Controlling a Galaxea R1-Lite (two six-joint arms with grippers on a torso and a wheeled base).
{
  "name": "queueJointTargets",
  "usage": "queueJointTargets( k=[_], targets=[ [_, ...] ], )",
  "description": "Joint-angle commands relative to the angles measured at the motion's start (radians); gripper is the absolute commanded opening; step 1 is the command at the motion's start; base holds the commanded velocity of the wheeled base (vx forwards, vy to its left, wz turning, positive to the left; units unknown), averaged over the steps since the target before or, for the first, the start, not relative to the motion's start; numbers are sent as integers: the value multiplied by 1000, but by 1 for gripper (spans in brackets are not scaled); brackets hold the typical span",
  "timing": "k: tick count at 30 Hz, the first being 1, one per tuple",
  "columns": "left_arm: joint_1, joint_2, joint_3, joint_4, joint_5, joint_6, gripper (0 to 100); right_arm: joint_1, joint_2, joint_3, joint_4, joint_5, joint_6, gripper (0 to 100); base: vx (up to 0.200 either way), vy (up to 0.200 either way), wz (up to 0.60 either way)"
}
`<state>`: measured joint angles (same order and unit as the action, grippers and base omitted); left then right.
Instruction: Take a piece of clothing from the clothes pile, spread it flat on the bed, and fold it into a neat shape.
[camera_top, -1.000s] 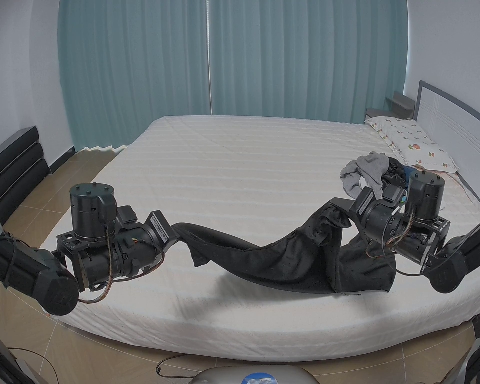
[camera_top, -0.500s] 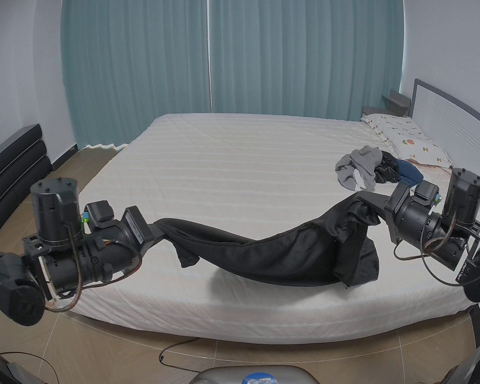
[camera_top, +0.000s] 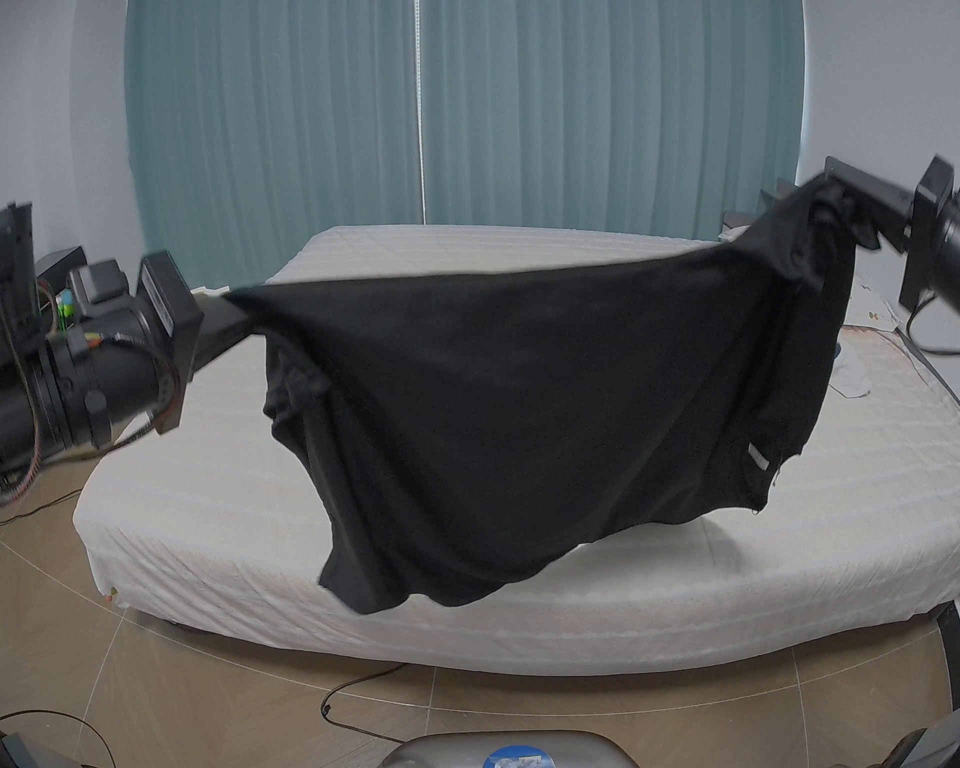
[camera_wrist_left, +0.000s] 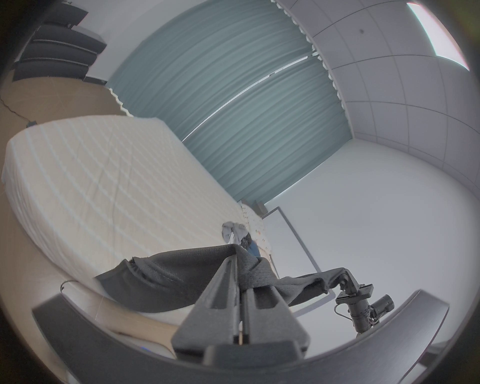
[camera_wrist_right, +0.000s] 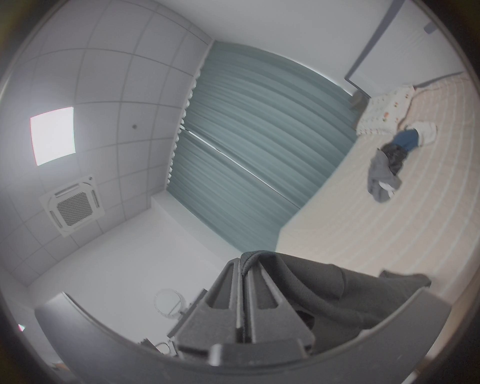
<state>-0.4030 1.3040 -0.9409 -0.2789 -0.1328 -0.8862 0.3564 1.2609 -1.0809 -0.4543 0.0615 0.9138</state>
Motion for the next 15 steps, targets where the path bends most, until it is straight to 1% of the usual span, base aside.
queueJointTargets(
  k=[1,5,7,11,15],
  targets=[
    [67,167,-260,101,7,13,0,-68,206,-335,124,-3,-3,0,0,0,0],
    [82,273,-332,99,9,12,0,-80,341,-409,115,-9,-3,0,0,0,0],
    [85,334,-365,95,9,9,0,-83,413,-436,111,-19,-3,0,200,0,0],
    [90,400,-400,93,9,6,0,-83,486,-461,88,-25,-3,0,200,0,0],
    [98,472,-444,92,9,4,0,-85,545,-465,20,-25,-4,0,200,0,0]
  ],
)
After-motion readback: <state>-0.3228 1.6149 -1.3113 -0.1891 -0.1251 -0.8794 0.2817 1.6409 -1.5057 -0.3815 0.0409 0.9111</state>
